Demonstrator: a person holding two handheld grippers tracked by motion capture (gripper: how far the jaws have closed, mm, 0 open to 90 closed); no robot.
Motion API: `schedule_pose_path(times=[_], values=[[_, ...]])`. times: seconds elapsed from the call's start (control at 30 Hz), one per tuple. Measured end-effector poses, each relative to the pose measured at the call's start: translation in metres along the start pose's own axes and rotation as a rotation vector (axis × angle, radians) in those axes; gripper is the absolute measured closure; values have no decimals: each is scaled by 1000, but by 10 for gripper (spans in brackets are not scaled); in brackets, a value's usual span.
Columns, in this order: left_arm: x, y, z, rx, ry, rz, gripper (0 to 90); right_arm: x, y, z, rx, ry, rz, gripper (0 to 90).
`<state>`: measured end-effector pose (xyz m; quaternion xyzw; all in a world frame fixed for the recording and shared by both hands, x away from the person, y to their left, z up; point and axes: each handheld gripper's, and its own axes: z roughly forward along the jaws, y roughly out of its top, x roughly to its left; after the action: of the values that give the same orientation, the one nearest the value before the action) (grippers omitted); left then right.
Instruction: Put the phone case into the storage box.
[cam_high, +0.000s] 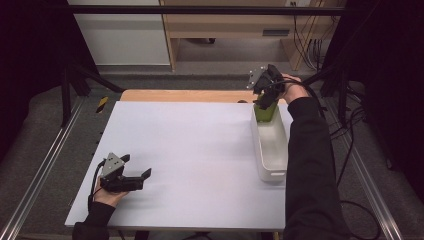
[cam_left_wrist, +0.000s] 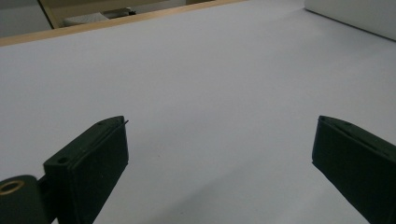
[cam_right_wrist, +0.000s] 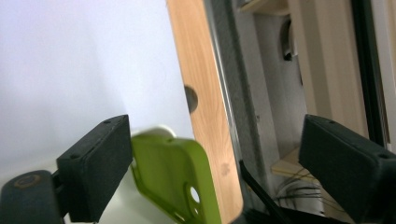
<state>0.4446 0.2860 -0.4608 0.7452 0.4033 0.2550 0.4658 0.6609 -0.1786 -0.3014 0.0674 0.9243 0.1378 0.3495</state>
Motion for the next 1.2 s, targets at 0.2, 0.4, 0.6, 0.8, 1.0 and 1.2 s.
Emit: schedule_pose_path(times=[0.2,0.4,0.6,0.8,1.0,1.2], values=[[0,0,-1,-2,0,3,28,6,0,-13,-106,9,106,64],[-1,1,-3,-14,-10,6,24,13,-3,-26,-204,13,233,53],[-1,2,-5,-35,-19,8,18,26,-10,-38,-294,24,329,52],[-1,2,-6,-48,-24,7,15,40,-14,-49,-371,43,399,55],[-2,3,-6,-55,-25,13,13,54,-18,-62,-416,42,443,33],[-2,4,-7,-64,-29,10,11,67,-20,-77,-500,47,509,29]])
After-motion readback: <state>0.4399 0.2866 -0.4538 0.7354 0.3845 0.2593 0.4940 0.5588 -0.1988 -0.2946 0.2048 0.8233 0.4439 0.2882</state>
